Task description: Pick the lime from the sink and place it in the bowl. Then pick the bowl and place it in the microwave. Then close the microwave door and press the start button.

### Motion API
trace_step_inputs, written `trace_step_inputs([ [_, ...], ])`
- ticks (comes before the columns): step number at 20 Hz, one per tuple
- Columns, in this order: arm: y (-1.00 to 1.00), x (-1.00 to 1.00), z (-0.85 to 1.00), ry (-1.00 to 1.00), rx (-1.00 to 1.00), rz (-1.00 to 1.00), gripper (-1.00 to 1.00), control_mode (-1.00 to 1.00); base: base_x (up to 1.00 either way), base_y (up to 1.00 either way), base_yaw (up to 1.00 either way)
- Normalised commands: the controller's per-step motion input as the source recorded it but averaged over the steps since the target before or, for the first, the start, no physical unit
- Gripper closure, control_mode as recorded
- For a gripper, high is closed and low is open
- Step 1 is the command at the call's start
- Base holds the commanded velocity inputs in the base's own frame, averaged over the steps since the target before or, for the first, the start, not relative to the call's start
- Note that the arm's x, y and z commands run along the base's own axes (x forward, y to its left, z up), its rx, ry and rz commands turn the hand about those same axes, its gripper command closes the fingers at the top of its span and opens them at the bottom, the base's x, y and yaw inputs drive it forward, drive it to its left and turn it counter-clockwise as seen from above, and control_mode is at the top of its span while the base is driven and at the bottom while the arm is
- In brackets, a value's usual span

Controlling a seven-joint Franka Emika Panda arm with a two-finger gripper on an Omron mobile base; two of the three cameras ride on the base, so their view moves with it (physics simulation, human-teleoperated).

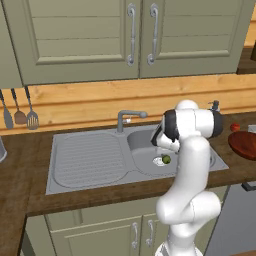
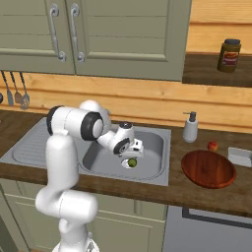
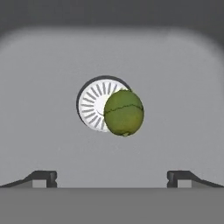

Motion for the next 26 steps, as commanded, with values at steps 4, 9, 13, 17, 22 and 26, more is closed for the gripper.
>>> trace_step_inputs([
  [4,-0.06,0.34,-0.19,0.00,0.01,0.00,-1.00,-1.00,0.00,0.00,0.00],
  [9,-0.17,0.28,-0.24,0.00,0.01,0.00,-1.00,-1.00,0.00,0.00,0.00],
  [13,0.00,0.12,-0.39,0.00,0.00,0.00,-1.00,-1.00,0.00,0.00,0.00],
  [17,0.00,0.00,-0.35,0.00,0.00,0.00,-1.00,-1.00,0.00,0.00,0.00],
  [22,0.00,0.21,-0.26,0.00,0.00,0.00,-1.00,-1.00,0.00,0.00,0.00],
  [26,0.00,0.34,-0.26,0.00,0.00,0.00,-1.00,-1.00,0.00,0.00,0.00],
])
